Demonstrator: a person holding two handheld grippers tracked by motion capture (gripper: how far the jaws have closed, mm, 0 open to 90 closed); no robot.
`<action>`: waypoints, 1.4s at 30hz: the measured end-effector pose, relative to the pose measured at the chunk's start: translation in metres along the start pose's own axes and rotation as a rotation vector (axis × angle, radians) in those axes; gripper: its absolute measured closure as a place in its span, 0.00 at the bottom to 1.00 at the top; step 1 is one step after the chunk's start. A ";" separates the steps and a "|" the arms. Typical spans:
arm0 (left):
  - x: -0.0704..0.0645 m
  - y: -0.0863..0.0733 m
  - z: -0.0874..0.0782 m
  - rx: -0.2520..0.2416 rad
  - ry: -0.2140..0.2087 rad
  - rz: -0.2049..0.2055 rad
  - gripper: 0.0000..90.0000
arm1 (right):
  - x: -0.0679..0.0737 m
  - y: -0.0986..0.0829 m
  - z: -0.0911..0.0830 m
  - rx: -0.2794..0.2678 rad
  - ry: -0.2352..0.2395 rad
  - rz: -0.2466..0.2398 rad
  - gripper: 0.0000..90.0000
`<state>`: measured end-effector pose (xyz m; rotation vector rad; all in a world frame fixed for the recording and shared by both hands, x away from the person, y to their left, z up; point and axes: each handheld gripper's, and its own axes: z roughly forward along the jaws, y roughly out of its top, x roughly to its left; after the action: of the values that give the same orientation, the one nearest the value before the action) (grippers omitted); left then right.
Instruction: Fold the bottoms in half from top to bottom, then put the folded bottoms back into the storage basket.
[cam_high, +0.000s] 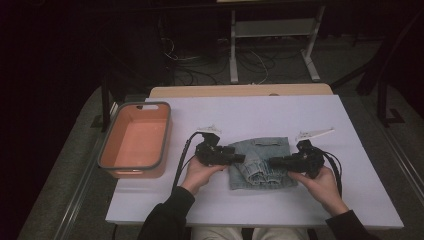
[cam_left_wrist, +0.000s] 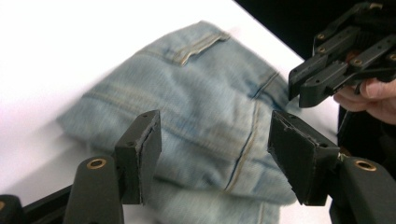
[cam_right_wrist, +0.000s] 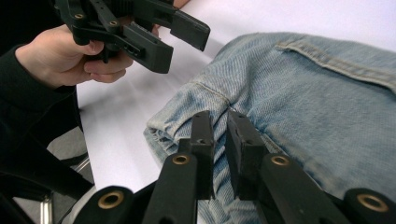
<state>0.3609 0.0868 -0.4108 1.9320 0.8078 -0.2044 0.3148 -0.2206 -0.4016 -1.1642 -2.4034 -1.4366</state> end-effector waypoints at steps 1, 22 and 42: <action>-0.002 0.002 0.000 0.000 -0.001 0.007 0.37 | 0.001 0.000 -0.003 -0.008 -0.006 0.003 0.86; 0.017 0.033 0.011 0.020 0.036 0.004 0.14 | -0.016 -0.025 -0.032 -0.098 -0.168 0.184 0.28; 0.056 0.016 0.026 0.092 0.105 -0.107 0.10 | -0.019 -0.034 -0.019 -0.069 -0.231 0.234 0.10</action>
<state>0.4187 0.0849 -0.4382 2.0010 0.9877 -0.2087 0.3004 -0.2549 -0.4239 -1.6485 -2.2737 -1.3874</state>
